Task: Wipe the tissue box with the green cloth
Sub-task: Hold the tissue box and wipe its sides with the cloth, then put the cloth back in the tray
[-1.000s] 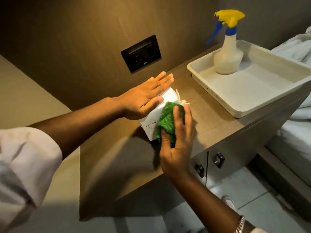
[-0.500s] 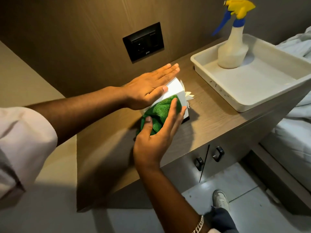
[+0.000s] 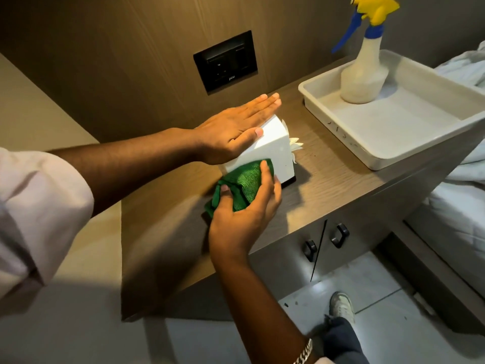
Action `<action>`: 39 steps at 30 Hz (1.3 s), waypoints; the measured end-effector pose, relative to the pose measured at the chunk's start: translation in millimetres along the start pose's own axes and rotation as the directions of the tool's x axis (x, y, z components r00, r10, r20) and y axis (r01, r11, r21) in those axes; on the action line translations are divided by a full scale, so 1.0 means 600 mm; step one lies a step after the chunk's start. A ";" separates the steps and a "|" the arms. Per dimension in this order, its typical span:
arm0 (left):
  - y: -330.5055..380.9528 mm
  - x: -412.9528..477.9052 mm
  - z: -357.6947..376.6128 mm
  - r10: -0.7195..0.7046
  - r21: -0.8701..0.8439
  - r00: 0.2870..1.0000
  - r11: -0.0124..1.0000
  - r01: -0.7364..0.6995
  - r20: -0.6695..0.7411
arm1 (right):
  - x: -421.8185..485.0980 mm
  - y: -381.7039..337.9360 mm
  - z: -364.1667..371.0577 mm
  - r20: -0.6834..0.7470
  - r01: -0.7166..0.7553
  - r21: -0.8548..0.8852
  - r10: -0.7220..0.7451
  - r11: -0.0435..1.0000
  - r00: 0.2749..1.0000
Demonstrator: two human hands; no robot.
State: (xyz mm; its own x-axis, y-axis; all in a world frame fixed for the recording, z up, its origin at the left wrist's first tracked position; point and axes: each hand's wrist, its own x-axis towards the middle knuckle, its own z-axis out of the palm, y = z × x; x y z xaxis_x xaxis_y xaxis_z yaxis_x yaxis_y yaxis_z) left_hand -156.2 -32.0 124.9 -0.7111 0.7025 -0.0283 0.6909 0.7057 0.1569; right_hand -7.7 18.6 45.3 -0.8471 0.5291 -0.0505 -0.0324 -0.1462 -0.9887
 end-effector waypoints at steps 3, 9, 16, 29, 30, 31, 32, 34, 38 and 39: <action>-0.008 -0.012 -0.008 -0.002 0.005 1.000 1.000 0.002 -0.016 | 0.022 -0.009 -0.007 -0.042 0.090 -0.004 -0.090 0.996 0.995; 0.019 0.004 -0.003 0.011 0.037 1.000 0.999 -0.011 0.004 | 0.060 0.009 -0.053 -0.034 0.075 0.006 -0.075 0.997 0.997; 0.019 -0.009 0.001 -0.027 0.058 0.999 0.998 0.025 0.046 | -0.068 -0.002 -0.059 0.513 -0.209 0.053 0.153 0.977 0.845; 0.053 0.005 0.005 -0.245 0.073 0.968 0.968 0.241 0.046 | 0.301 -0.162 -0.304 0.425 0.406 -0.208 -0.291 0.890 0.857; 0.057 0.004 0.011 -0.276 0.080 0.961 0.959 0.272 0.034 | 0.343 -0.175 -0.309 0.467 0.490 -0.283 -0.328 0.824 0.821; 0.061 0.005 0.015 -0.307 0.080 0.951 0.949 0.305 0.021 | 0.386 -0.186 -0.309 0.528 0.568 -0.355 -0.343 0.742 0.777; 0.065 0.004 0.018 -0.336 0.076 0.942 0.939 0.334 0.010 | 0.423 -0.190 -0.305 0.599 0.634 -0.415 -0.328 0.653 0.731; 0.074 0.007 0.024 -0.389 0.071 0.921 0.918 0.389 -0.015 | 0.488 -0.185 -0.290 0.738 0.725 -0.492 -0.210 0.482 0.641; 0.093 0.013 0.032 -0.479 0.098 0.875 0.870 0.484 -0.068 | 0.564 -0.144 -0.263 0.871 0.838 -0.491 0.146 0.237 0.469; 0.099 0.014 0.036 -0.498 0.104 0.862 0.856 0.506 -0.095 | 0.577 -0.130 -0.260 0.876 0.863 -0.470 0.218 0.187 0.430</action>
State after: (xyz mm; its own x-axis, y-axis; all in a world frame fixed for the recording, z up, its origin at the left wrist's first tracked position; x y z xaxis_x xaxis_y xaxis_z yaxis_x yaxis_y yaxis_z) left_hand -118.0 17.8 112.5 -0.9693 0.2458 -0.0090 0.2456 0.9692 0.0174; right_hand -215.9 343.4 83.2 -0.8361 -0.5367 -0.1136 -0.4876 0.8219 -0.2946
